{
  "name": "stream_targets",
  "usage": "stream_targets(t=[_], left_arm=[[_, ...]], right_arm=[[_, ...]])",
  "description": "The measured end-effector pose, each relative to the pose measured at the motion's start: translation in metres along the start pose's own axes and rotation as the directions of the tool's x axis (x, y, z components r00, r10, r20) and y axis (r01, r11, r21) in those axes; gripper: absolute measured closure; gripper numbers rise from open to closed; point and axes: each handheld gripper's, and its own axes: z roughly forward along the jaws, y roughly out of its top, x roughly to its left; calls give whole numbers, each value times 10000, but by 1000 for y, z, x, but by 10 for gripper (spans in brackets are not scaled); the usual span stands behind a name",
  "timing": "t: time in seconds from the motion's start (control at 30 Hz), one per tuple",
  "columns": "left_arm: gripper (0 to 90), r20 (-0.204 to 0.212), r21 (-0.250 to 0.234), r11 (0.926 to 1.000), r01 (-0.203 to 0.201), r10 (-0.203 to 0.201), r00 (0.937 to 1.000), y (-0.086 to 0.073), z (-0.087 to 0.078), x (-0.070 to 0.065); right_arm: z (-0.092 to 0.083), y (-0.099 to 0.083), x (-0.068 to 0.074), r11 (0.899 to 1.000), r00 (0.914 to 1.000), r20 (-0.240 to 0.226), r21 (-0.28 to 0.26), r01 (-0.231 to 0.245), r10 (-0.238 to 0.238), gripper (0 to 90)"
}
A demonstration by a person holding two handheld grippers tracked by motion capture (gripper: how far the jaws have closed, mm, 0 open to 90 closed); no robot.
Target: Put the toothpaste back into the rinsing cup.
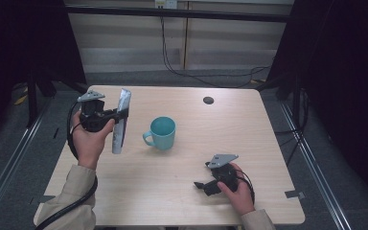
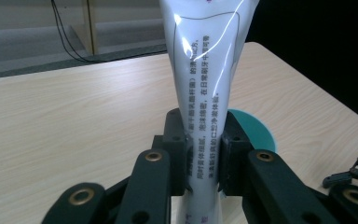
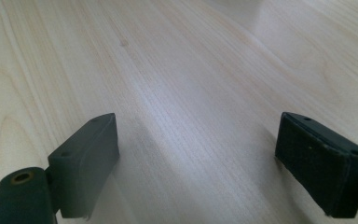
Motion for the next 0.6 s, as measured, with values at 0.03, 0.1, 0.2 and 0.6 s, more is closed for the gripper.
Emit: stream_targets(t=[0.03, 0.1, 0.2, 0.6], left_arm=[[770, -26, -18, 10000, -36, 36, 10000, 1, 0, -1], [770, 30, -103, 9999, -11, 11, 10000, 3, 0, -2], [770, 50, -198, 9998, 1, 0, 10000, 6, 2, -4], [770, 429, -415, 9989, -238, 256, 9988, 21, 10, -15]], right_arm=[[0, 0, 0, 10000, 10000, 0, 1, -1, 1, 124], [0, 0, 0, 10000, 10000, 1, 1, -1, 1, 125], [0, 0, 0, 10000, 10000, 0, 0, 4, -4, 124], [0, 0, 0, 10000, 10000, 2, 2, 3, -3, 124]])
